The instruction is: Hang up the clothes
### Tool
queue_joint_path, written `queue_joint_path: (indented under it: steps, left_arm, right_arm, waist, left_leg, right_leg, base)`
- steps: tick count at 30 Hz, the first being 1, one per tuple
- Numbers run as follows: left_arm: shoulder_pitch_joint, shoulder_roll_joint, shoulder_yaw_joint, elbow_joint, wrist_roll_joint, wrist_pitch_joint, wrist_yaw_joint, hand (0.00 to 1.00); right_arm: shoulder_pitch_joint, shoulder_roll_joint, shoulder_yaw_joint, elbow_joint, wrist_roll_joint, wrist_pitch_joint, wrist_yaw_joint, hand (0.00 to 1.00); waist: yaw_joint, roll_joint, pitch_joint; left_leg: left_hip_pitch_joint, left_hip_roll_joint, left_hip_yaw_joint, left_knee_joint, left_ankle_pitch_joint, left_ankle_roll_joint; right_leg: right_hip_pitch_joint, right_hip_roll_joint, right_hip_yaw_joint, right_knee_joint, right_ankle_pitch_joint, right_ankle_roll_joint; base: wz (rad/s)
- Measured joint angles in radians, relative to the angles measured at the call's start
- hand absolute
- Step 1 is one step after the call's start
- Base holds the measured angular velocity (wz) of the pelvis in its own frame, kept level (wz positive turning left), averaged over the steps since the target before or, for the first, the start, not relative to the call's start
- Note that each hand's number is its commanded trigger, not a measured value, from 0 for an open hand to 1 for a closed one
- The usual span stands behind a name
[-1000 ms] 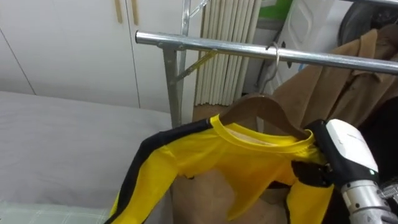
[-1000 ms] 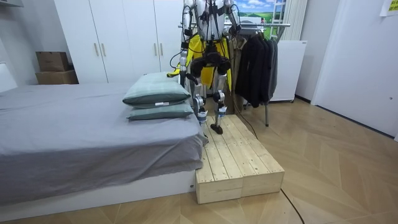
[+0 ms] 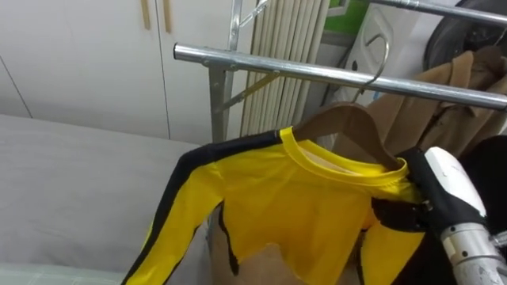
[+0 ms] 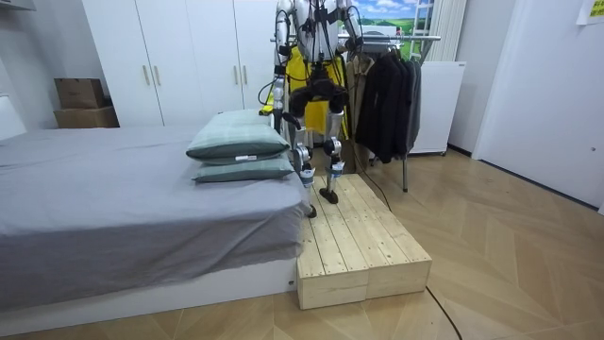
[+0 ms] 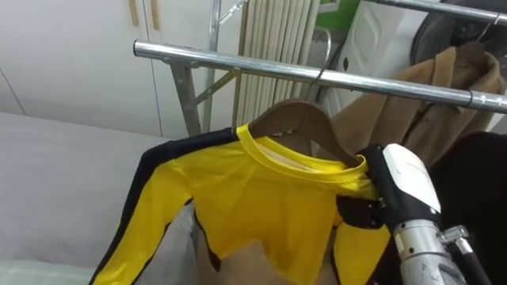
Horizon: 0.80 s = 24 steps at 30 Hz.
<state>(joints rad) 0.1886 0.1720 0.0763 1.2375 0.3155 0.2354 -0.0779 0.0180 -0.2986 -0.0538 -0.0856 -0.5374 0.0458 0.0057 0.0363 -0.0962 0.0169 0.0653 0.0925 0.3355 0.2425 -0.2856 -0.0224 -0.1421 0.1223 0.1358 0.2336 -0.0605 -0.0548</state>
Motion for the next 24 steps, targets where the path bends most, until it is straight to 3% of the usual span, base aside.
queue_joint_path:
  steps: [5,10,24]
  left_arm:
    - [0.006,0.000,0.000,-0.012,0.000,-0.001,0.000,0.00]
    - [0.051,-0.003,0.000,-0.079,0.002,-0.002,0.000,0.00]
    - [0.051,0.002,0.000,-0.106,0.004,-0.002,-0.001,0.00]
  right_arm:
    - [-0.034,-0.006,-0.002,0.051,0.102,0.000,0.003,1.00]
    - [-0.088,-0.006,-0.003,0.131,0.125,0.003,0.027,1.00]
    - [-0.174,-0.017,-0.002,0.362,0.183,0.017,0.095,1.00]
  waist:
    - [0.000,0.006,0.0010]
    - [0.003,0.011,-0.0002]
    - [0.002,0.005,-0.0026]
  left_leg:
    - [-0.001,0.001,-0.012,-0.004,0.000,0.000]
    - [-0.002,0.001,-0.026,-0.004,0.001,-0.001]
    - [-0.020,-0.002,-0.068,0.016,0.003,-0.003]
  right_leg:
    - [0.002,-0.001,-0.010,-0.011,0.000,-0.001]
    - [0.004,-0.002,-0.021,-0.011,-0.001,-0.003]
    - [0.007,-0.014,-0.060,-0.007,-0.008,-0.008]
  base:
    - [0.06]
    - [0.02]
    - [0.08]
